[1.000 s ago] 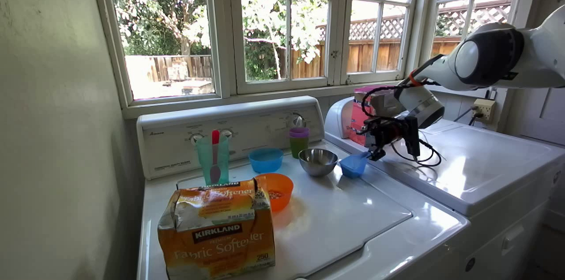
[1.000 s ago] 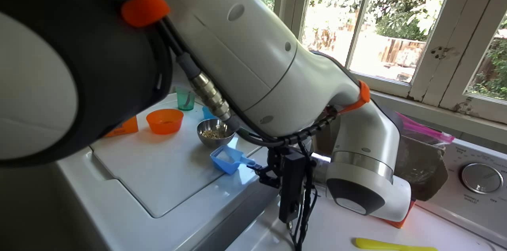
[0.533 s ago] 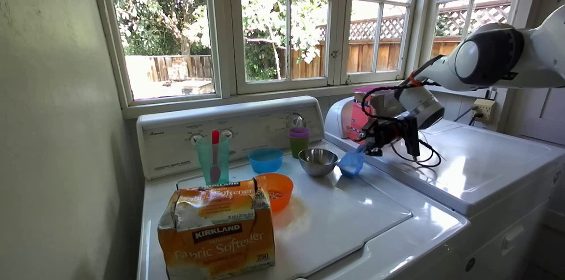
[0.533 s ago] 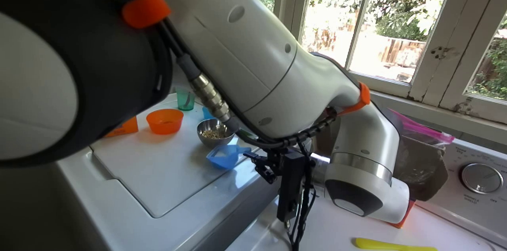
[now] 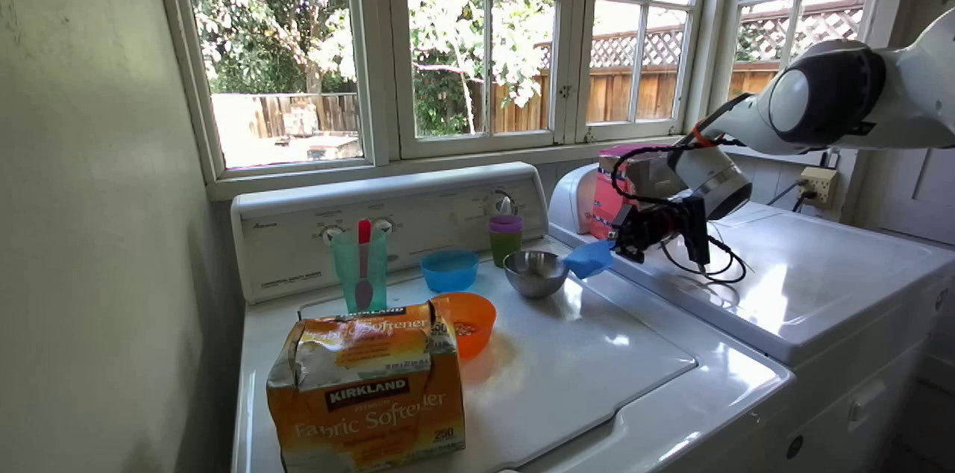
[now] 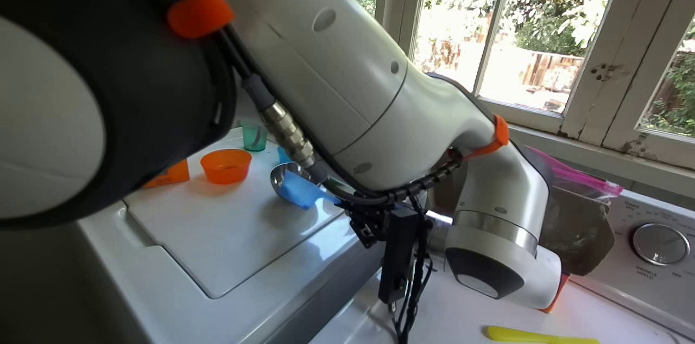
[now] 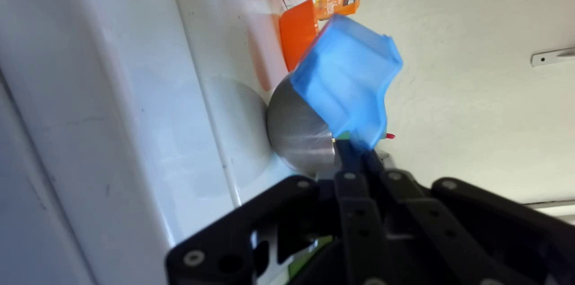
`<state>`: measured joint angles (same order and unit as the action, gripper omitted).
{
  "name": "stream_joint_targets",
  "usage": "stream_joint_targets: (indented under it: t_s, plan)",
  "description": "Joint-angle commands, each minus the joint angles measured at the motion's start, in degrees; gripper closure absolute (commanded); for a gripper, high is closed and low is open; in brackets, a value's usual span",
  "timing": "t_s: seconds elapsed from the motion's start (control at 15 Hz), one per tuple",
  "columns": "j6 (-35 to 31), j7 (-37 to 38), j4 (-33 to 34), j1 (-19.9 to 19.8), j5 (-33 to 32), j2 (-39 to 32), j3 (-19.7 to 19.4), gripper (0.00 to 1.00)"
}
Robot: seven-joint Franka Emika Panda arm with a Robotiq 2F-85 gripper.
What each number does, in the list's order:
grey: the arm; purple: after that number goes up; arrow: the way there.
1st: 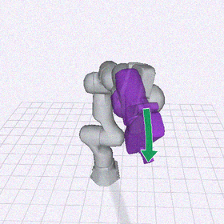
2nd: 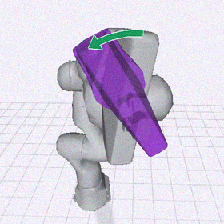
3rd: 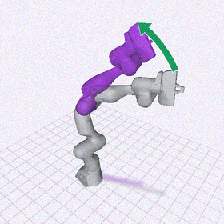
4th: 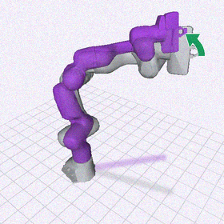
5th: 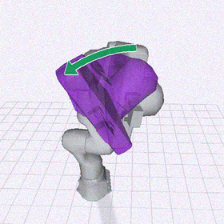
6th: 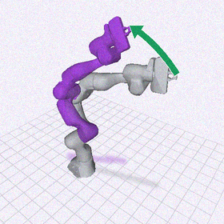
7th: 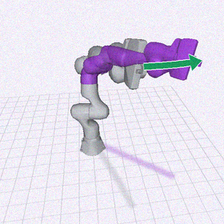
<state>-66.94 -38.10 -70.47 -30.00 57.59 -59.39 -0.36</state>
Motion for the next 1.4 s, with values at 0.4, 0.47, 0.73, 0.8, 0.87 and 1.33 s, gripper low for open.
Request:
stream_joint_targets:
  t_s: [0.4, 0.47, 0.73, 0.8, 0.87, 1.33]
  plan:
    - [-0.2, -4.6, 3.0, 1.6, -2.6, -1.1, -2.1, 0.99]
    - [-0.2, -5.8, 3.6, 1.6, -3.2, -1.2, -2.2, 0.99]
    - [-0.7, -10.6, 4.9, 1.7, -5.5, -1.0, -2.1, 0.99]
    - [-0.8, -11.8, 5.2, 1.5, -5.8, -0.8, -2.0, 0.99]
    - [-0.9, -12.7, 5.4, 1.4, -6.0, -0.7, -1.9, 0.99]
    - [-0.3, -19.1, 7.5, 1.2, -7.3, 0.0, -1.2, 0.99]
